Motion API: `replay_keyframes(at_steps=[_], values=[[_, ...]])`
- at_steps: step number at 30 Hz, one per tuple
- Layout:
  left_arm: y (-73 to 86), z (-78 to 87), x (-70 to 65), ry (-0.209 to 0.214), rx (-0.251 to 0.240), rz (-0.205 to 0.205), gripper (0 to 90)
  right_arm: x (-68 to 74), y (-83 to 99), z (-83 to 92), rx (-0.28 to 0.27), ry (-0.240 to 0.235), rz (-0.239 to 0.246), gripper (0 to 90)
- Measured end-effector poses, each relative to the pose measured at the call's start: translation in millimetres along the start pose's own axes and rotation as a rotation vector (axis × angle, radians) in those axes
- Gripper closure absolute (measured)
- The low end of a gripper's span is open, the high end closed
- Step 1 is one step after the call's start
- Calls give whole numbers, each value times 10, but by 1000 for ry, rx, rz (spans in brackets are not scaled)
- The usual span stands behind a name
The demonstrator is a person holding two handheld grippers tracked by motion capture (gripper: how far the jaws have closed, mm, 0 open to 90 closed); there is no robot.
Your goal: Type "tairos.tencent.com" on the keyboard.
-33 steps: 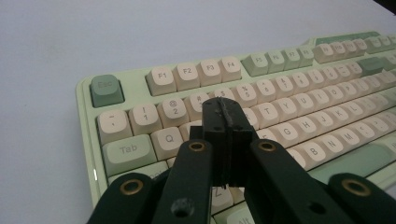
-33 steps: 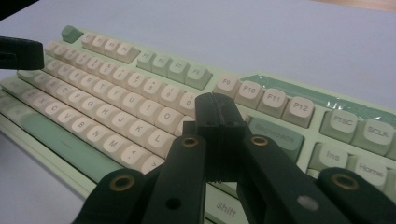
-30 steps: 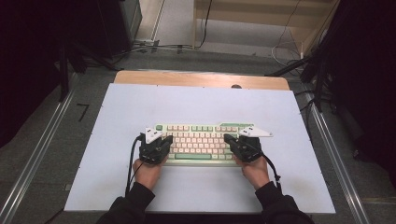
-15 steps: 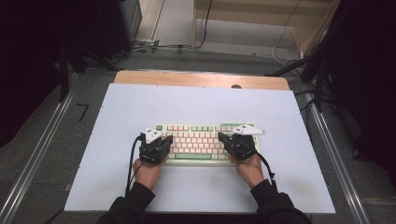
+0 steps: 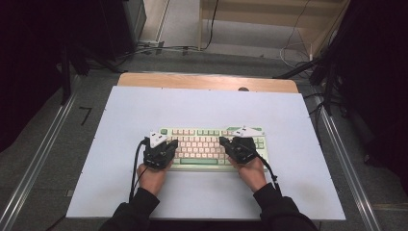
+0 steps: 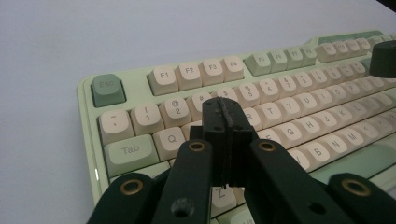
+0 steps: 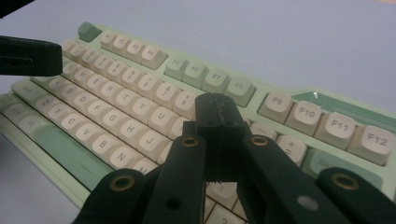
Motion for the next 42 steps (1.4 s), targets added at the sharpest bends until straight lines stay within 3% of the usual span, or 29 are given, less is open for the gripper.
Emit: replay_keyframes(at_steps=[15, 38, 42], values=[[1, -7, 5, 1, 1, 3, 900, 162, 3, -233, 46, -12, 34, 876], [2, -4, 2, 5, 3, 3, 900, 191, 26, -323, 86, -1, 47, 876], [-3, -7, 3, 2, 0, 6, 900, 185, -9, -277, 57, -2, 39, 877]])
Point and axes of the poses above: each handheld gripper's, and its own axes: z roughly backward along the jaws, y roughly out of its underside, x roughly to its left, the point moved 3 cm from there along -z, roughly forward along the jaws, and after that the axes turned 1 degree about -x, right-handed, at the moved point
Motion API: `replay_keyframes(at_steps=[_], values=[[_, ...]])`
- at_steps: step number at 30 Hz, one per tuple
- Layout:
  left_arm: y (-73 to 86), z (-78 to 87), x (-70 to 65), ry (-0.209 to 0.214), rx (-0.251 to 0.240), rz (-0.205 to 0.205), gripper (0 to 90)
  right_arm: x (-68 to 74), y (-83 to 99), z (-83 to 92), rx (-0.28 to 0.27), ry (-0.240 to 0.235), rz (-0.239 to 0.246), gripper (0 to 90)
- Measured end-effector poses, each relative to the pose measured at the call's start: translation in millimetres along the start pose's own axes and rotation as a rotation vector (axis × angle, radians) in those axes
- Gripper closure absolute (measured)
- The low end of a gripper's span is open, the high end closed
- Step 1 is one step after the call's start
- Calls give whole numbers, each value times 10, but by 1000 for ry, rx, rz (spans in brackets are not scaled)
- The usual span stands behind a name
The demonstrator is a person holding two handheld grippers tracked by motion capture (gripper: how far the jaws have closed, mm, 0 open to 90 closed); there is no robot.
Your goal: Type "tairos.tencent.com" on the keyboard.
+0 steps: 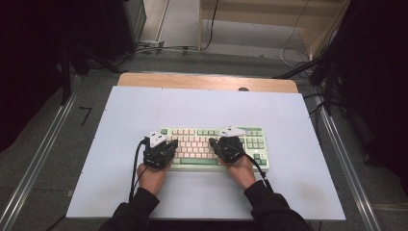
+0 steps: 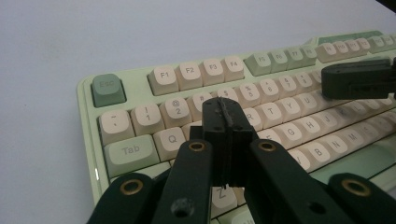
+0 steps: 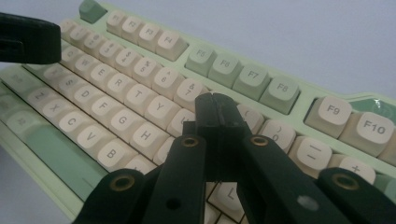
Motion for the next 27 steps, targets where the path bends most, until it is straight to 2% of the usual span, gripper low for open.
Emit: replay_keyframes(at_steps=[14, 27], values=[[-26, -58, -32, 9, 3, 2, 900, -30, -15, 104, -11, -10, -4, 876], [-73, -178, -140, 30, 10, -6, 900, -73, 4, 155, -19, 3, -18, 876]])
Point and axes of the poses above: each handheld gripper's, and its own axes: z roughly backward along the jaws, y roughly out of its underside, x roughly to its left, the point moved 3 cm from there along -z, roughly forward along the jaws, and after that the axes turned 1 degree about -x, right-handed, at the moved point
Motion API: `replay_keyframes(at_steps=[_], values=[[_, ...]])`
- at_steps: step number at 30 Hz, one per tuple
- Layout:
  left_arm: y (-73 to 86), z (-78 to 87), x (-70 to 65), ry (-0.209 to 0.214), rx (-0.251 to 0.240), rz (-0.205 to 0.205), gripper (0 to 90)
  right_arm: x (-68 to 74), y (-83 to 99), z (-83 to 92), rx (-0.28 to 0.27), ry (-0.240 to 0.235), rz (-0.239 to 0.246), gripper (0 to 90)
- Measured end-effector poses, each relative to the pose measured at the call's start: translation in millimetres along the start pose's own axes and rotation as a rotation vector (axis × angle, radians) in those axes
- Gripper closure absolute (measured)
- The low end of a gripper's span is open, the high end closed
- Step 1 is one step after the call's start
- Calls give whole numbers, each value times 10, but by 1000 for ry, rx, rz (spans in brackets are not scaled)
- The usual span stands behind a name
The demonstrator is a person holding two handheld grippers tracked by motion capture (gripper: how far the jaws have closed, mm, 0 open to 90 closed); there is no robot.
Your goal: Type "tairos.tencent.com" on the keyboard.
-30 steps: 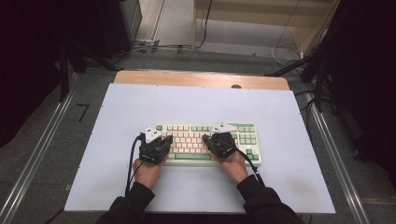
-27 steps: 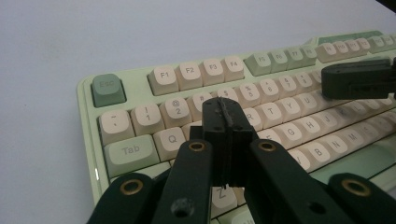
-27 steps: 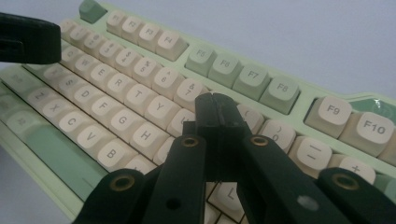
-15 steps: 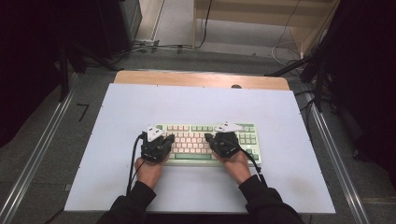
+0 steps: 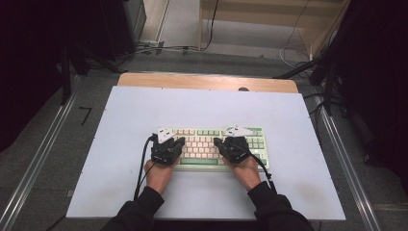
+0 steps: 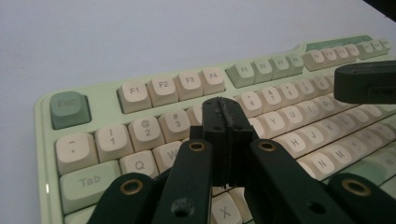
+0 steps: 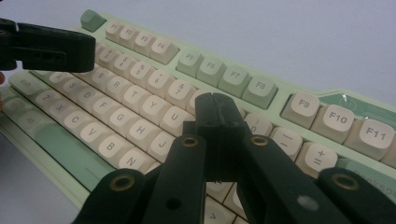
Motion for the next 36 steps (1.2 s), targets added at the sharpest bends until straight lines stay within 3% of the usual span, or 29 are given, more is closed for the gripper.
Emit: replay_keyframes(at_steps=[36], values=[[17, -143, -59, 18, 31, -6, 900, -10, -7, 9, -4, -5, -7, 876]])
Point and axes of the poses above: each handheld gripper's, and its own axes: z roughly backward along the jaws, y roughly out of its underside, x roughly to its left, the point moved 3 cm from there along -z, roughly forward along the jaws, and after that the axes turned 1 degree about -x, right-handed, at the moved point
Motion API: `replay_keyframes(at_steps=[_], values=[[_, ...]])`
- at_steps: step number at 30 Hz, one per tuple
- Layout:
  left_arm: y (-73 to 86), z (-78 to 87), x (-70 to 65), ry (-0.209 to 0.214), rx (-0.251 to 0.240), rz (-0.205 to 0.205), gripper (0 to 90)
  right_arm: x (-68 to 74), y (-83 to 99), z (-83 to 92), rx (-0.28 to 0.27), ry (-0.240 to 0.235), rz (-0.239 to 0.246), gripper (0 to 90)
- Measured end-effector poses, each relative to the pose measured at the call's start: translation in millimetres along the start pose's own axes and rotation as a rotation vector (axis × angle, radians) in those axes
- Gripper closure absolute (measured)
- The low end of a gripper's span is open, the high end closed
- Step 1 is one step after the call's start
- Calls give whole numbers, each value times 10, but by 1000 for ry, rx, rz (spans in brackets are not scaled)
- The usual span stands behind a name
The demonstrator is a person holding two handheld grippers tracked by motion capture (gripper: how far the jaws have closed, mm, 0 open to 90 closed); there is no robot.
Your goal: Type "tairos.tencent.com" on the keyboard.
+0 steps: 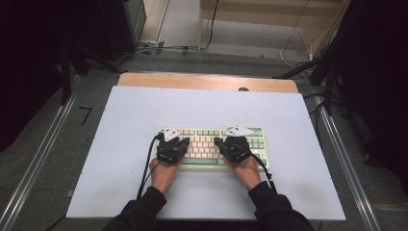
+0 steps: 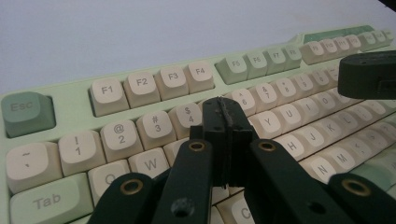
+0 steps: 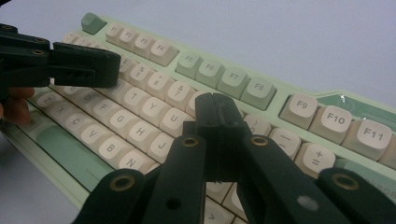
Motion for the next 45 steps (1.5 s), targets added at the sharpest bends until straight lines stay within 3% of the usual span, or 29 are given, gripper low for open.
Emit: replay_keyframes(at_steps=[17, 25, 45], values=[[22, -42, -25, -4, 25, -19, 900, 0, -3, 5, -2, -2, -1, 876], [-64, 70, 11, -7, -33, 5, 900, -10, -9, 17, -7, -3, -6, 876], [-55, 145, 43, -4, -37, 11, 900, -1, -9, 22, -8, -5, -6, 876]])
Point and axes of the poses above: each handheld gripper's, and its own axes: z roughly backward along the jaws, y roughly out of its underside, x roughly to its left, the point moved 3 cm from there along -z, roughly forward along the jaws, and after that the axes turned 1 degree about -x, right-handed, at the moved point
